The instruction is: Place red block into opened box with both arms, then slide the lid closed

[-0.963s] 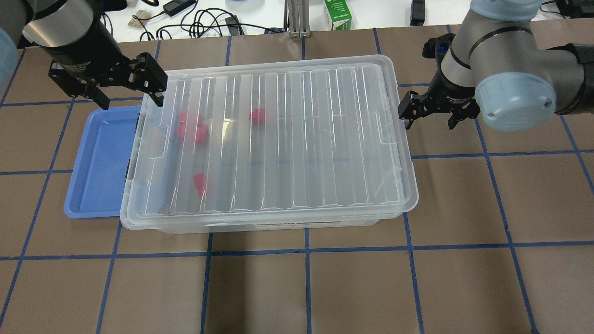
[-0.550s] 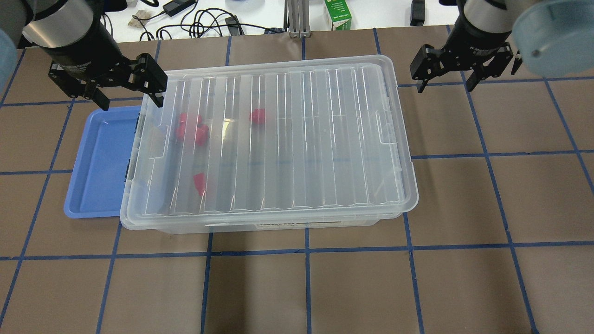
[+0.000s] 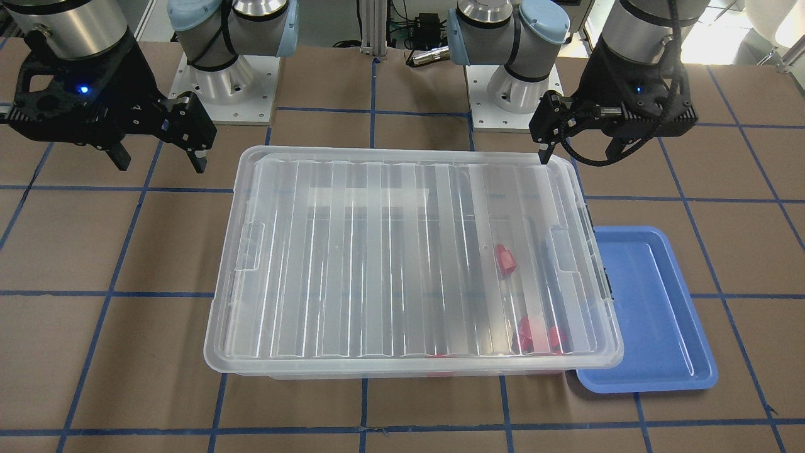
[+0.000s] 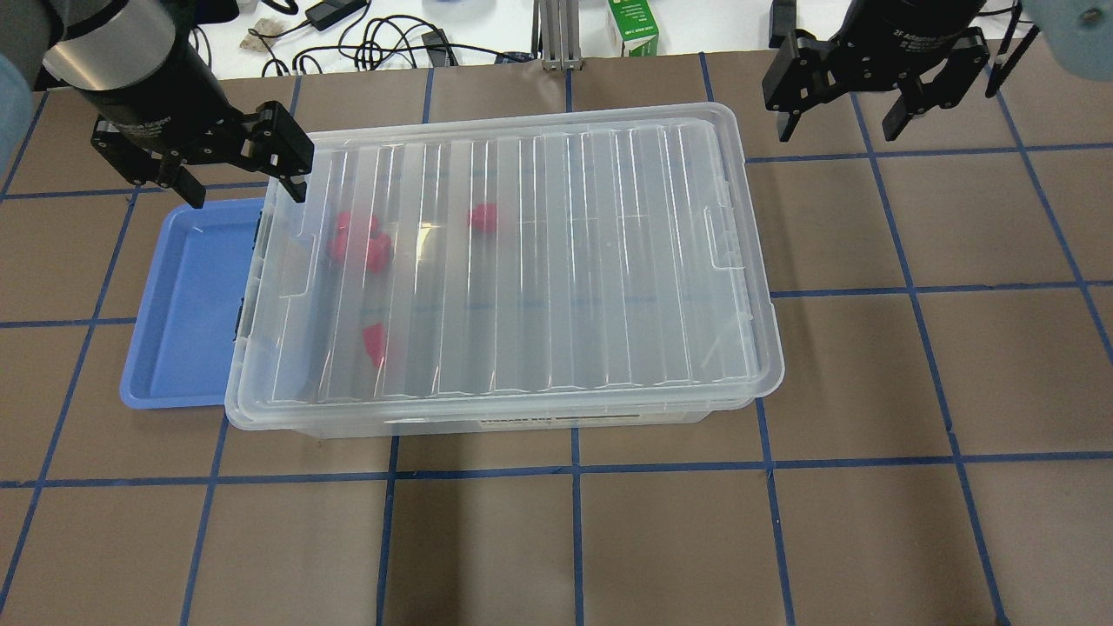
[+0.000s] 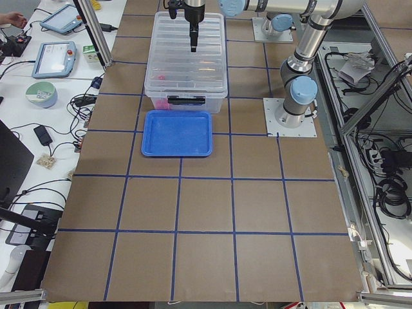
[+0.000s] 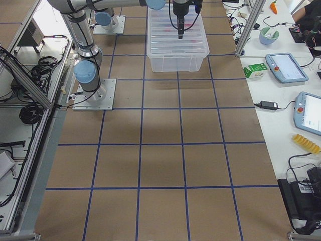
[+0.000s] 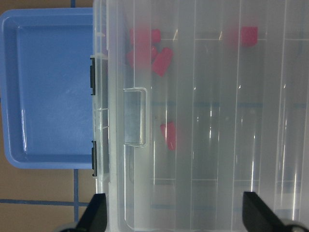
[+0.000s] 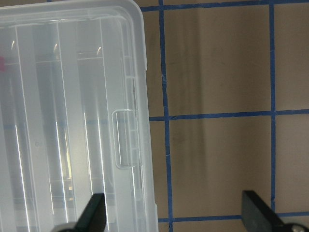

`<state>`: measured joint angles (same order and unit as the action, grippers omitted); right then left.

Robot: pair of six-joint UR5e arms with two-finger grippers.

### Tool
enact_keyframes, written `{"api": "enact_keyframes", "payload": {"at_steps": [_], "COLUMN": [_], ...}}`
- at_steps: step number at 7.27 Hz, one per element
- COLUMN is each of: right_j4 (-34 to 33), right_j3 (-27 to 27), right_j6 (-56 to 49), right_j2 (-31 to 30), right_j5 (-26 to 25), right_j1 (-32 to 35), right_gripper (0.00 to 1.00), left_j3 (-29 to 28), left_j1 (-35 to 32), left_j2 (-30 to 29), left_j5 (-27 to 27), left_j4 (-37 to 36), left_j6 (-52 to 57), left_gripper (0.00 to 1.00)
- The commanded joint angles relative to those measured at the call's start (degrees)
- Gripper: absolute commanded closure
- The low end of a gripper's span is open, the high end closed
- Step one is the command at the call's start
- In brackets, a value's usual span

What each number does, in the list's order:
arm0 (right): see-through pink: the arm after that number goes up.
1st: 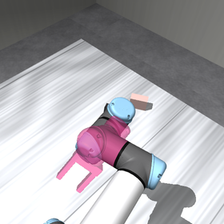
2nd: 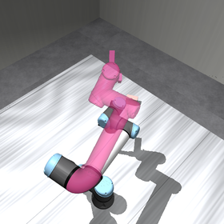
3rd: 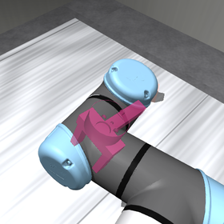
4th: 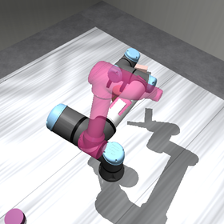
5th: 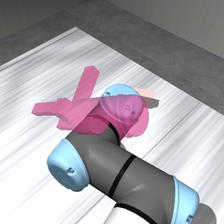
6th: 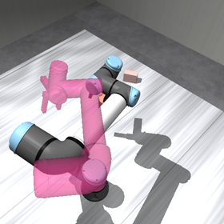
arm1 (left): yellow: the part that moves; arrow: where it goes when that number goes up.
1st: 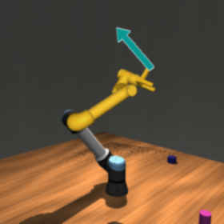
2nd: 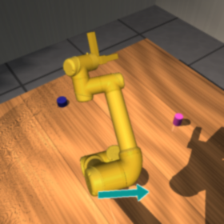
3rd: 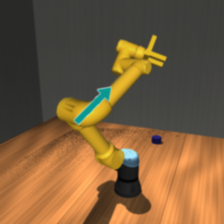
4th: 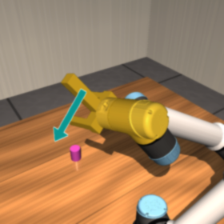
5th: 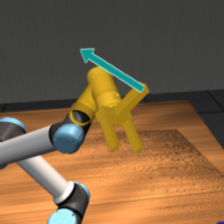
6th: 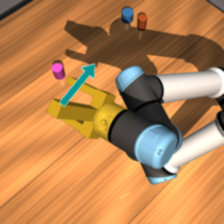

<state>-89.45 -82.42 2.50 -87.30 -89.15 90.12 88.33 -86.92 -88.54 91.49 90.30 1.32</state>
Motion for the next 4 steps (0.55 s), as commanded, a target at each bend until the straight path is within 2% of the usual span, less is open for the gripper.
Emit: {"api": "enact_keyframes", "payload": {"at_steps": [1,4], "right_j4": [-0.5,-0.5], "right_j3": [0.0,-0.1], "right_j6": [1.5,1.5], "right_j2": [0.3,0.3], "right_j5": [-0.2,0.1], "right_j1": [2.3,2.3], "right_gripper": [0.0,0.0], "left_j3": [0.0,0.4], "left_j1": [0.0,-0.2], "left_j2": [-0.1,-0.1], "left_j5": [0.0,0.0], "left_j4": [0.0,0.1], "left_j6": [0.0,0.1], "left_gripper": [0.0,0.0]}}
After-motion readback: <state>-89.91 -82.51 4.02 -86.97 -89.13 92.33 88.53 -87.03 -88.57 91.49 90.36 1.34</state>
